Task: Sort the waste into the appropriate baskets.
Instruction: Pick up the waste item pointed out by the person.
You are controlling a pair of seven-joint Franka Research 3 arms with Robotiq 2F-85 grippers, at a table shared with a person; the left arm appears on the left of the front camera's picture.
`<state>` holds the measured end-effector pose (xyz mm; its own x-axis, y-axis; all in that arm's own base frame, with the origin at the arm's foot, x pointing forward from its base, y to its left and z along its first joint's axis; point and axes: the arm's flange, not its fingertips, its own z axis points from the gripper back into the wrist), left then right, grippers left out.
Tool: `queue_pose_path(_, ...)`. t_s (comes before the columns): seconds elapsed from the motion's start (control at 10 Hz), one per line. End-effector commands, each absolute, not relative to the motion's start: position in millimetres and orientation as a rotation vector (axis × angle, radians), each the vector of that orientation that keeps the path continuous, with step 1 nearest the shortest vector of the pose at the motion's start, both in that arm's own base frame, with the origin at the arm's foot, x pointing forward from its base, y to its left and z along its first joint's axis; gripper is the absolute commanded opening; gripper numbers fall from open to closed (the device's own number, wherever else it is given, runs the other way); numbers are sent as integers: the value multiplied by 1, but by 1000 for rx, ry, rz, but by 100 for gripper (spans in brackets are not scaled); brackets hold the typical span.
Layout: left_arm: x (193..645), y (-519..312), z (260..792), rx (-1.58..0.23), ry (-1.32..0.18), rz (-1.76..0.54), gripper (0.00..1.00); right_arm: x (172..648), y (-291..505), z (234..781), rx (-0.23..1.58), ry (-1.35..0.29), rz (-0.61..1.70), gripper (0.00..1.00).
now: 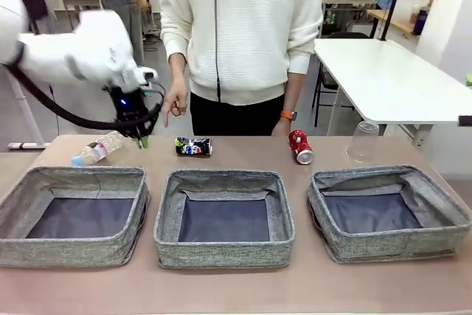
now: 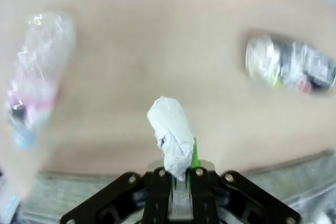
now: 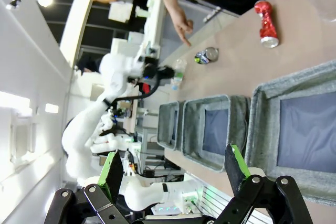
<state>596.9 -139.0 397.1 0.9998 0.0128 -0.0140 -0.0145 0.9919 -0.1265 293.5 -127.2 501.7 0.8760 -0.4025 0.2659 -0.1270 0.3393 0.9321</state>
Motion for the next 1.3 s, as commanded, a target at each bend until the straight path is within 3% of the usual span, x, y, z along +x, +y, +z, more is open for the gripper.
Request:
queue_pose_path(0.0,440,-129,486,-115,-141,-190,0,296,-127,502,1244,-536,-170,100)
queue_pose_path(0.1,384,-129,501,-76,-227,-315,0,296,-127,502,1244,-536,-170,100)
queue_pose_path(0.2,358,-124,505,-68,-318,-255,0,296,-127,502,1244,-536,-170,100)
queue_pose_path(0.3,336,-118,503,-77,-307,-286,0,296,-127,502,1244,-536,-170,100)
queue_pose_path(0.4,436,-145,490,-56,-176,-244,0,296,-127,502,1244,-536,-170,100)
queue_pose_path(0.8,436,-145,490,-56,-176,-244,0,296,-127,502,1244,-536,-170,100)
queue_pose_path(0.9,425,-142,482,-57,-182,-252,10,296,-127,502,1244,-536,-170,100)
queue_pose_path(1.1,410,-218,575,-124,-248,-261,10,296,-127,502,1244,-536,-170,100)
queue_pose_path(1.2,386,-268,626,-33,-256,-302,10,296,-127,502,1244,-536,-170,100)
